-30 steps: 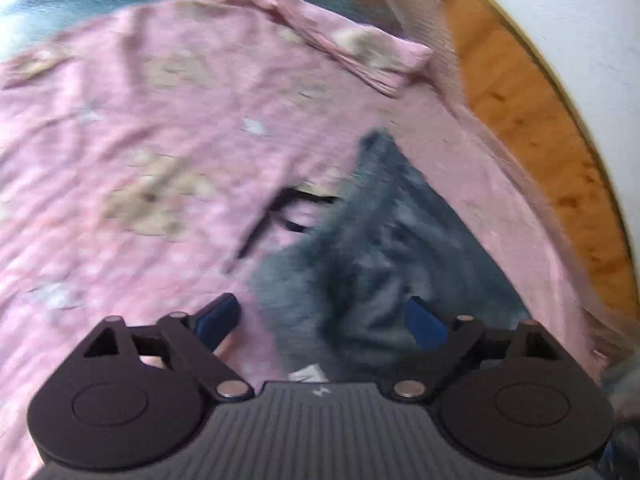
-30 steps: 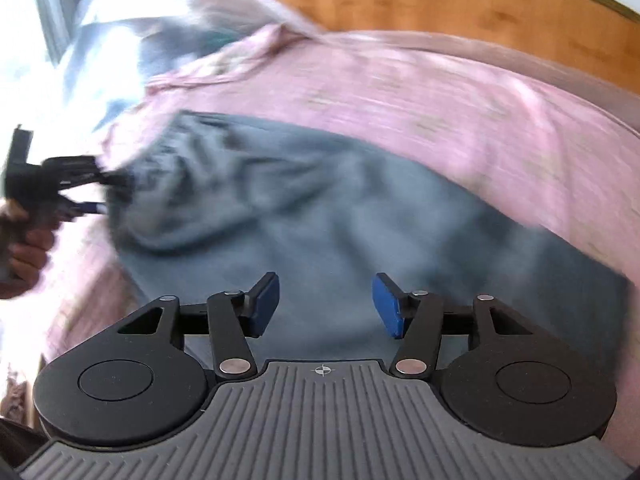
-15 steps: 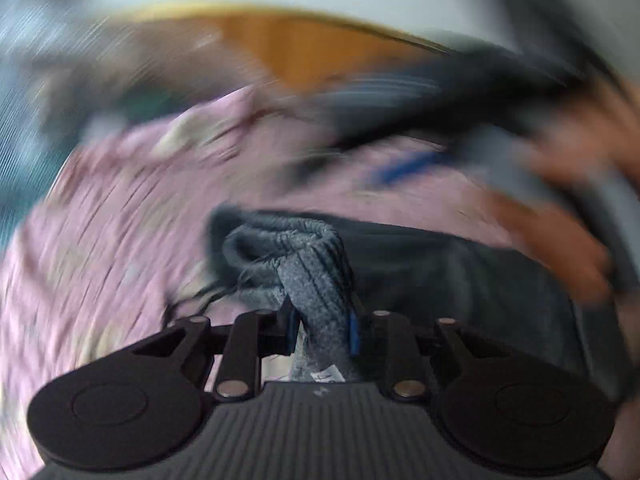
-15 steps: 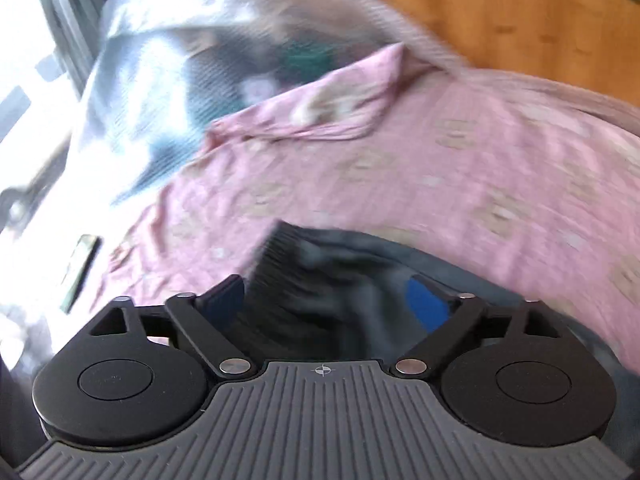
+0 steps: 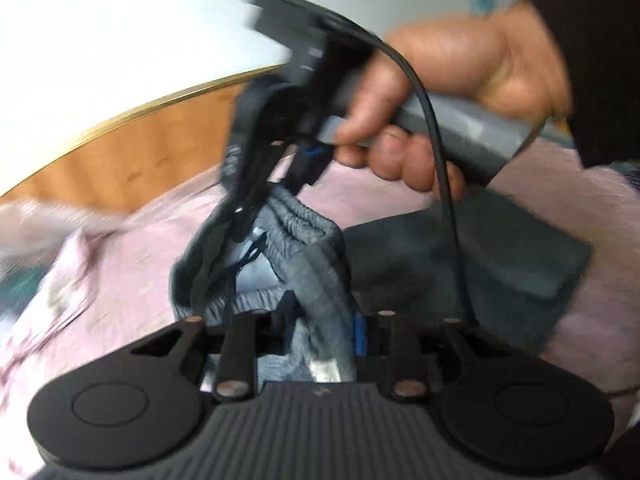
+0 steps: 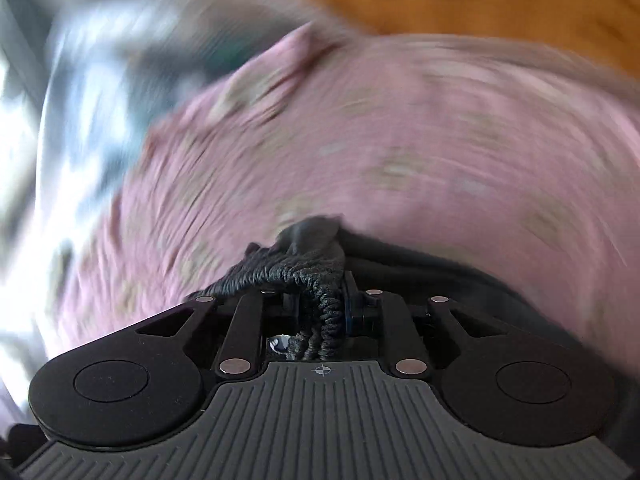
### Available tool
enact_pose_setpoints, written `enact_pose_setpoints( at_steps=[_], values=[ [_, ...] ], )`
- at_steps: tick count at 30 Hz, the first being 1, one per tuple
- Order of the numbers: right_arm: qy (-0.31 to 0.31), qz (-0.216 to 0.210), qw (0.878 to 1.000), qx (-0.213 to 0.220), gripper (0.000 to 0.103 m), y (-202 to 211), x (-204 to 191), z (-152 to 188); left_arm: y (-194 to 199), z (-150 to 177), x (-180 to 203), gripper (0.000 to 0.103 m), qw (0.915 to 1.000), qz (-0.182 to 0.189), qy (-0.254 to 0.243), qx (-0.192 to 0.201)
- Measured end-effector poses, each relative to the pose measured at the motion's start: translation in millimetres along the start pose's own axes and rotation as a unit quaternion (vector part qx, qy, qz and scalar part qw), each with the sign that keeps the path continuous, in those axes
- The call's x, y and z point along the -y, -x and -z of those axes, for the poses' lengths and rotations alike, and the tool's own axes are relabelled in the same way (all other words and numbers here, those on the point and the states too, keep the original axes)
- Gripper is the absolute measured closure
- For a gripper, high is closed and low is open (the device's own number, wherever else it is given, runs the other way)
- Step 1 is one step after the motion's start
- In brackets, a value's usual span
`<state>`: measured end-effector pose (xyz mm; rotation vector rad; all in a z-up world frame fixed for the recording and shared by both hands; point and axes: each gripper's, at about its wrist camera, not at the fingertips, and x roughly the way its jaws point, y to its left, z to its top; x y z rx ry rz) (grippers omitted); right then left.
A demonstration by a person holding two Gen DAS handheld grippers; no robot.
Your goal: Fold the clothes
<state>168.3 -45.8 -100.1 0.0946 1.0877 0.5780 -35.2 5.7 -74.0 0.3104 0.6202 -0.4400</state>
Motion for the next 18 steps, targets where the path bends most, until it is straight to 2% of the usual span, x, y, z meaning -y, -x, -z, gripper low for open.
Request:
enact_pose_setpoints(
  at_steps=[1, 2, 3, 5, 7, 9, 10, 13, 16, 18],
  values=[
    [-0.040, 0.007, 0.999, 0.010, 0.087, 5.2, 31.2, 14.5, -9.0, -2.5, 9.7, 0.065, 0.9997, 0.020, -0.010, -0.005],
    [-0.079, 0.014, 0.997, 0.019, 0.081, 10.3, 62.4, 28.9, -19.1, -2.3, 18.6, 0.054, 0.9991, 0.037, -0.015, -0.014],
    [-0.119, 0.020, 0.992, 0.029, 0.065, 15.5, 93.6, 43.4, -30.0, -0.3, 26.9, 0.050, 0.9981, 0.052, -0.018, -0.028],
    [-0.175, 0.052, 0.983, 0.036, 0.046, 16.9, 143.1, 73.5, -44.8, 4.7, 35.5, 0.052, 0.9952, 0.076, -0.018, -0.060],
    [-0.217, 0.085, 0.971, 0.045, 0.047, 24.8, 172.8, 100.0, -46.1, 8.6, 37.7, 0.052, 0.9935, 0.081, -0.021, -0.077],
    [-0.260, 0.077, 0.959, 0.087, 0.047, 48.8, 183.6, 121.9, -41.5, 9.7, 31.0, 0.052, 0.9927, 0.083, -0.009, -0.087],
    [-0.260, 0.067, 0.958, 0.102, 0.046, 58.3, 181.7, 129.0, -40.2, 9.3, 23.7, 0.052, 0.9926, 0.080, 0.006, -0.090],
    [-0.204, 0.013, 0.972, 0.116, 0.045, 67.7, 157.6, 141.3, -39.0, 7.0, -4.6, 0.050, 0.9911, 0.064, 0.066, -0.097],
    [-0.106, 0.000, 0.992, 0.072, 0.040, 43.5, 127.9, 146.7, -45.8, -1.9, -43.0, 0.049, 0.9846, 0.045, 0.140, -0.094],
    [-0.040, -0.009, 0.998, 0.043, 0.040, 27.3, 108.0, 150.3, -58.9, -14.8, -69.3, 0.045, 0.9776, 0.044, 0.184, -0.092]
  ],
)
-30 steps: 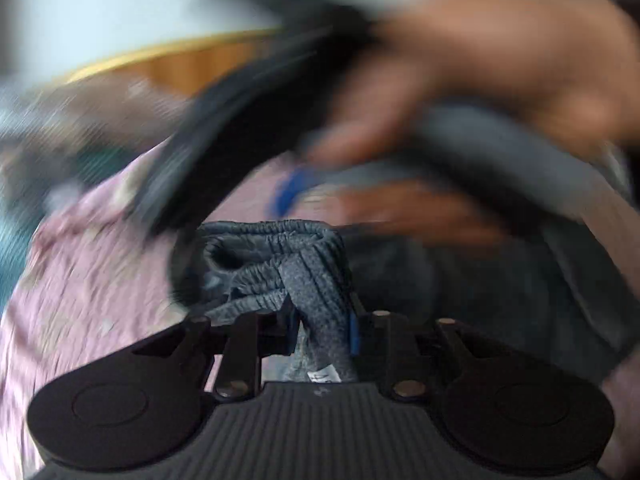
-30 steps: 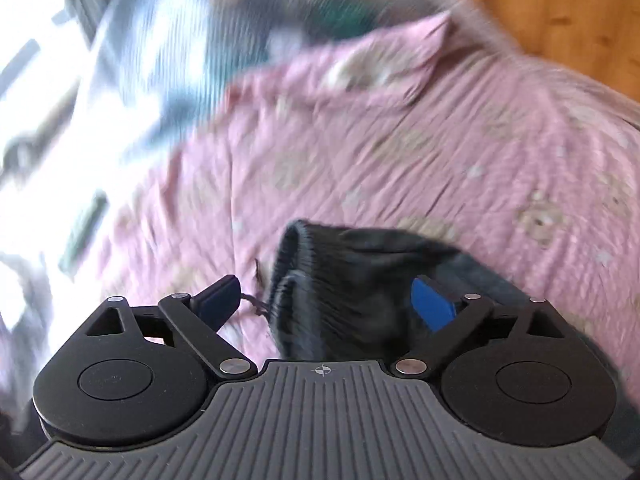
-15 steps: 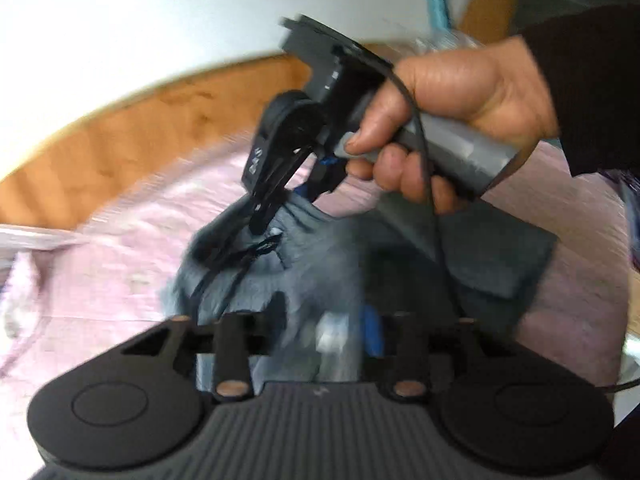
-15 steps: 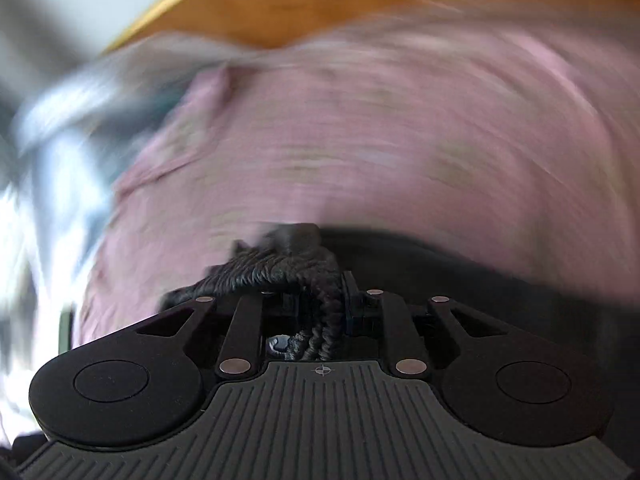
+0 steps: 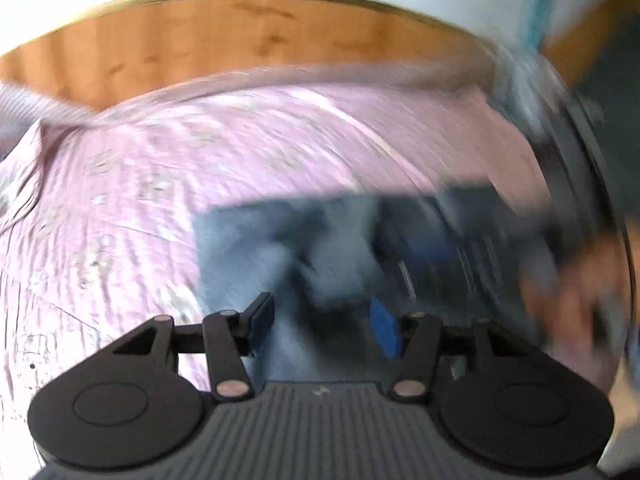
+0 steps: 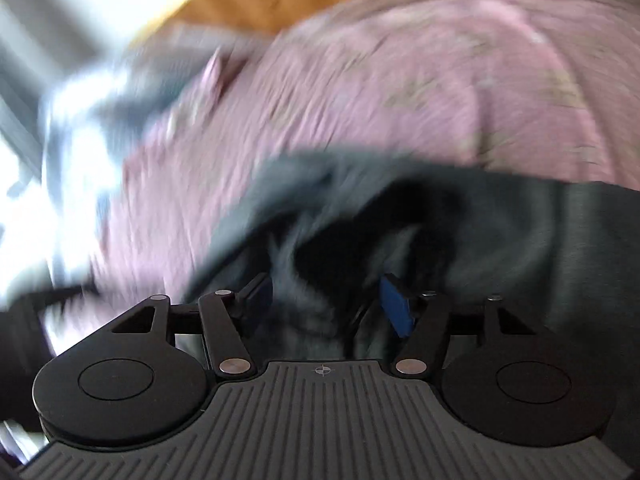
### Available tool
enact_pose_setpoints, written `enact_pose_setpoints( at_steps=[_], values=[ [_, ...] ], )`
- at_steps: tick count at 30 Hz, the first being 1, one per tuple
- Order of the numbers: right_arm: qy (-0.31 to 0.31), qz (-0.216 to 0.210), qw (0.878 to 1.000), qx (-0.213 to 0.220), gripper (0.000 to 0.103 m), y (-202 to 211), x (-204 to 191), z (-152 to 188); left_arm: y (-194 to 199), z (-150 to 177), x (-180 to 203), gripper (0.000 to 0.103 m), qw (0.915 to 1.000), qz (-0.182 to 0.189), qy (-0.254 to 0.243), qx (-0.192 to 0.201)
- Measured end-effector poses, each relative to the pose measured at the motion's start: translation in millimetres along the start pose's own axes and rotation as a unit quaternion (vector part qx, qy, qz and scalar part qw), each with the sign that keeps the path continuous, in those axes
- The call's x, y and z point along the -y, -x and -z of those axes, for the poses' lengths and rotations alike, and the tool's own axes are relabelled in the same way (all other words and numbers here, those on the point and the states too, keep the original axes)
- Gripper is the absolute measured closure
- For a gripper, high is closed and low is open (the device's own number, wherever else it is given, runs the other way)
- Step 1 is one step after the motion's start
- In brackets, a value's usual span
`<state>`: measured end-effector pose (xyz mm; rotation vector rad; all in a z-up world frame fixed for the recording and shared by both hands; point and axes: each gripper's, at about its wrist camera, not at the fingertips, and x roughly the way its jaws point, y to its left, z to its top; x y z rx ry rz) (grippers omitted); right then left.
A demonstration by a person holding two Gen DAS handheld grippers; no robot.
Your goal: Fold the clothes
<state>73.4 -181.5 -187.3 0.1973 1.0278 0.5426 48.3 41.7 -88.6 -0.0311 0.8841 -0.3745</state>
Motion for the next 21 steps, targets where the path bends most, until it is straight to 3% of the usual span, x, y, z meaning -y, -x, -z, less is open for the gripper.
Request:
enact_pose_setpoints(
  at_steps=[2, 4, 7, 9, 11, 13, 14, 17, 19, 21],
  values=[
    [0.041, 0.008, 0.999, -0.006, 0.040, -3.7, -10.9, 9.5, -19.3, -28.4, 0.2, 0.041, 0.9996, 0.024, -0.003, -0.017],
    [0.057, 0.018, 0.998, 0.002, 0.040, 5.1, -14.5, 19.8, -48.1, -51.8, 26.8, 0.041, 0.9969, 0.021, -0.061, -0.045],
    [0.075, 0.029, 0.997, 0.016, 0.040, 18.3, -24.5, 32.8, -97.0, -62.4, 64.2, 0.048, 0.9840, 0.000, -0.155, -0.088],
    [0.097, 0.044, 0.994, 0.013, 0.044, 22.7, -33.4, 44.5, -125.2, -56.3, 75.6, 0.078, 0.9735, -0.037, -0.192, -0.119],
    [0.114, 0.065, 0.991, 0.003, 0.050, 16.8, -38.1, 52.6, -138.7, -48.5, 69.3, 0.093, 0.9727, -0.050, -0.181, -0.136],
    [0.122, 0.075, 0.990, 0.012, 0.068, 16.1, -39.0, 57.6, -142.3, -57.9, 62.9, 0.095, 0.9782, -0.037, -0.152, -0.136],
    [0.110, 0.073, 0.991, 0.017, 0.096, 18.8, -36.6, 57.6, -142.5, -65.8, 64.6, 0.095, 0.9806, -0.025, -0.141, -0.134],
    [0.068, 0.068, 0.995, 0.030, 0.098, 32.4, -28.6, 65.9, -148.2, -86.8, 74.1, 0.095, 0.9833, 0.017, -0.125, -0.131],
    [0.037, 0.065, 0.997, 0.036, 0.098, 41.5, -22.2, 73.9, -156.7, -91.0, 84.9, 0.094, 0.9826, 0.023, -0.127, -0.134],
    [0.000, 0.056, 0.998, 0.033, 0.098, 43.6, -13.1, 83.5, -165.1, -86.1, 94.0, 0.081, 0.9803, 0.013, -0.134, -0.145]
  ],
)
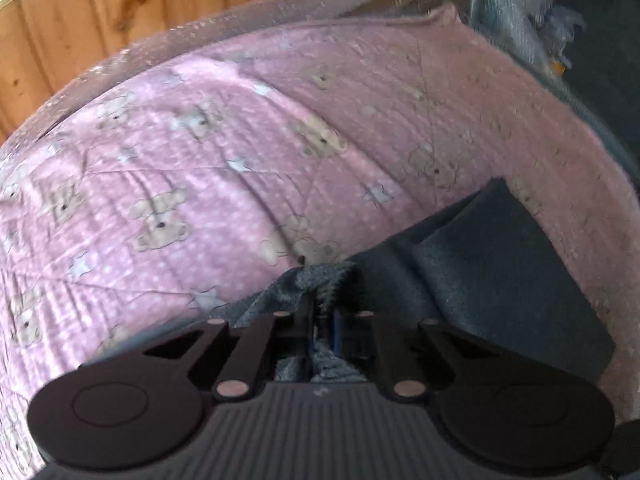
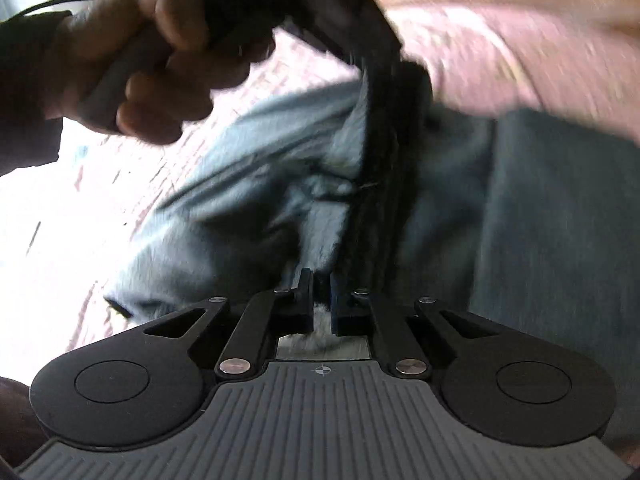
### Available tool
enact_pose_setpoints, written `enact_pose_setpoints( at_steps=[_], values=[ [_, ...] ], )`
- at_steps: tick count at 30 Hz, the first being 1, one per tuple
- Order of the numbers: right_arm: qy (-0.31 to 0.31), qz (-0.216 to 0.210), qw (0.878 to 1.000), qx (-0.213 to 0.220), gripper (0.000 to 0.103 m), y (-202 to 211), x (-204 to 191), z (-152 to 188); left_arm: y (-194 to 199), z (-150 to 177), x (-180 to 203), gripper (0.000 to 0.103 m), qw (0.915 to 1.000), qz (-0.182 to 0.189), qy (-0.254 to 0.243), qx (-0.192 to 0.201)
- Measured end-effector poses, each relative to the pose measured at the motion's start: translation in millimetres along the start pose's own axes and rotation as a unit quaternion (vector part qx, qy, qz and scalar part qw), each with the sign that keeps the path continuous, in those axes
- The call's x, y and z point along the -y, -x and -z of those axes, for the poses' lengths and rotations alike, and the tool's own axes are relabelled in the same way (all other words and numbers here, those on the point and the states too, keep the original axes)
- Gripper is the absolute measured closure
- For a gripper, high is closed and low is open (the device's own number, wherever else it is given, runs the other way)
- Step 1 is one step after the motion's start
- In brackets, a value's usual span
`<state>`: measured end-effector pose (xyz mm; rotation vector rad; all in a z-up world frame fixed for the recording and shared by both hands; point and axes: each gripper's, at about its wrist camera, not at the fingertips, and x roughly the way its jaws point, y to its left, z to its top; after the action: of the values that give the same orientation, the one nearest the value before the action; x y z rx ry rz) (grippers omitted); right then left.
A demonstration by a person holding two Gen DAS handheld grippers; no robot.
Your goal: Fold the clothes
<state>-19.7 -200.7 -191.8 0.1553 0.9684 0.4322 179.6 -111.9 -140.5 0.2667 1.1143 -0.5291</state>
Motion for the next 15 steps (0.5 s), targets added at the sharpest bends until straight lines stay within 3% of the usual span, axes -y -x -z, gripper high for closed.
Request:
enact_pose_setpoints(
  at_steps=[4, 6, 8, 12, 14, 15],
  values=[
    [-0.028, -0.001, 1.000, -0.014, 0.101, 8.3, 5.2, 2.5, 8.2, 7.4, -8.6, 0.062, 0.9985, 0.029, 0.045, 0.012],
    [-0.040, -0.010, 0.999, -0.020, 0.103, 13.0, 4.8, 0.6, 31.5, 14.1, -22.8, 0.038, 0.9961, 0.044, 0.065, 0.040],
    [-0.050, -0.020, 0.998, -0.020, 0.101, 18.5, 4.8, -0.7, 58.2, 21.5, -38.5, 0.033, 0.9924, 0.058, 0.083, 0.071],
    [-0.042, -0.027, 0.998, 0.032, 0.071, 30.6, 6.1, -4.2, 100.9, 51.2, -69.7, 0.022, 0.9884, 0.045, 0.106, 0.099],
    [-0.027, -0.038, 0.998, 0.052, 0.069, 28.9, 3.3, -10.3, 109.9, 75.5, -88.9, 0.021, 0.9861, 0.028, 0.133, 0.096],
    [-0.016, -0.047, 0.997, 0.054, 0.059, 23.7, 0.6, -13.5, 110.8, 89.4, -98.5, 0.022, 0.9841, 0.017, 0.152, 0.090]
  ],
)
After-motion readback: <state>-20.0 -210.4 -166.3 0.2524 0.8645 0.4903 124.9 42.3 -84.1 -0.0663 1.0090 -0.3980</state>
